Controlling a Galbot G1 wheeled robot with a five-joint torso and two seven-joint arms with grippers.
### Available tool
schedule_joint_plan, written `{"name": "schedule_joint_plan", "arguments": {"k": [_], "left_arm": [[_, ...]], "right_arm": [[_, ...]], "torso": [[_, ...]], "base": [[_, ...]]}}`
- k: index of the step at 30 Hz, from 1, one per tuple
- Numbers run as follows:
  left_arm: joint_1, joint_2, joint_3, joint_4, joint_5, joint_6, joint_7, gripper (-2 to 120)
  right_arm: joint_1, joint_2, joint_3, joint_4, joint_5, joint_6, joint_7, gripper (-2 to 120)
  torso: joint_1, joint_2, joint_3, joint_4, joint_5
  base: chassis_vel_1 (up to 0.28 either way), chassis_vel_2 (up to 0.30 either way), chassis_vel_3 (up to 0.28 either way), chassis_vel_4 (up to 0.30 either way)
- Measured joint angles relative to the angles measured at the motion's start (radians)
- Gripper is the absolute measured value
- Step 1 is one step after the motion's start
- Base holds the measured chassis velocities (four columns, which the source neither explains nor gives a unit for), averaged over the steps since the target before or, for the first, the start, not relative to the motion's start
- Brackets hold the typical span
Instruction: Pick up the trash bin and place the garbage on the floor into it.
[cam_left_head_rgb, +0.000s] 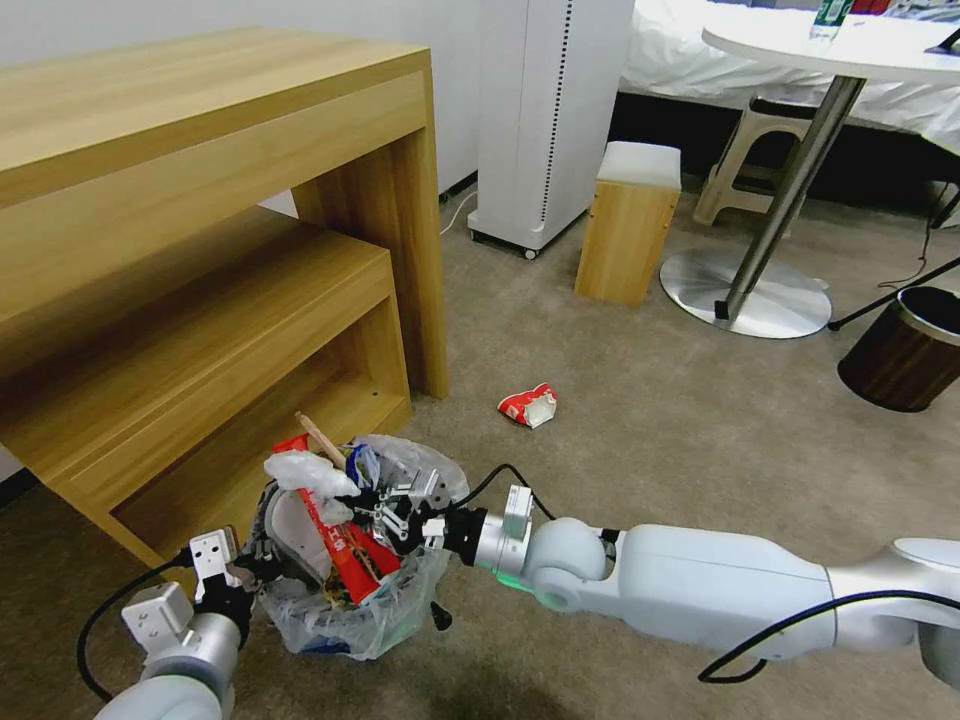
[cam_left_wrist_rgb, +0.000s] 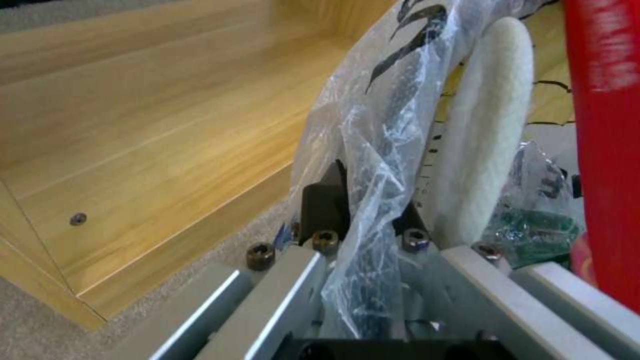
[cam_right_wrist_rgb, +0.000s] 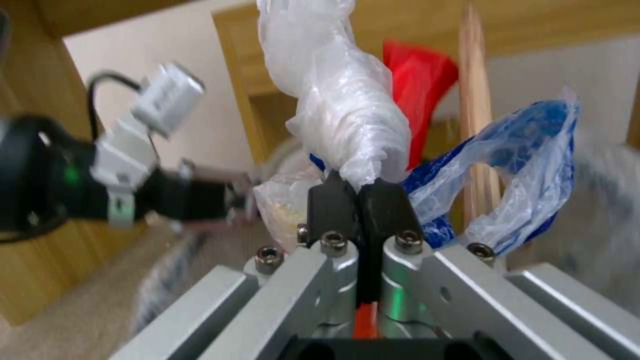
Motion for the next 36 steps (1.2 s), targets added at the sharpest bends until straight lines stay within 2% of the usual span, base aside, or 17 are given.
{"name": "schedule_joint_plan", "arguments": {"k": [16,22,28,29,32,33,36], "left_arm": [[0.000,-0.005,0.008,0.004,0.000,-0.001,0.000,1],[-0.003,-0.001,0.006,0.010,-0.001,-0.001,0.001,1],[-0.013,0.000,0.008,0.029,-0.003,-0.002,0.002,1],[-0.013,0.000,0.008,0.029,-0.003,-0.002,0.002,1],[-0.015,0.000,0.008,0.034,-0.003,-0.002,0.002,1],[-0.015,0.000,0.008,0.034,-0.003,-0.002,0.002,1],[-0.011,0.000,0.008,0.032,-0.004,-0.002,0.001,1]], "right_arm": [[-0.029,0.039,-0.016,-0.099,-0.018,-0.008,0.029,0],[-0.031,0.035,-0.016,-0.069,-0.009,-0.017,0.048,2],[-0.022,0.003,-0.015,0.022,0.002,-0.025,0.062,26],[-0.022,0.003,-0.015,0.022,0.002,-0.025,0.062,26],[-0.019,-0.014,-0.009,0.053,0.002,-0.027,0.068,41],[-0.019,-0.014,-0.009,0.053,0.002,-0.027,0.068,41],[-0.023,-0.031,0.000,0.065,-0.001,-0.030,0.069,54]], "torso": [[0.000,0.000,0.000,0.0000,0.0001],[0.000,0.000,0.000,0.0000,0.0001],[0.000,0.000,0.000,0.0000,0.0001],[0.000,0.000,0.000,0.0000,0.0001],[0.000,0.000,0.000,0.0000,0.0001],[0.000,0.000,0.000,0.0000,0.0001],[0.000,0.000,0.000,0.0000,0.0001]], "base": [[0.000,0.000,0.000,0.000],[0.000,0.000,0.000,0.000],[0.000,0.000,0.000,0.000],[0.000,0.000,0.000,0.000],[0.000,0.000,0.000,0.000],[0.000,0.000,0.000,0.000],[0.000,0.000,0.000,0.000]]}}
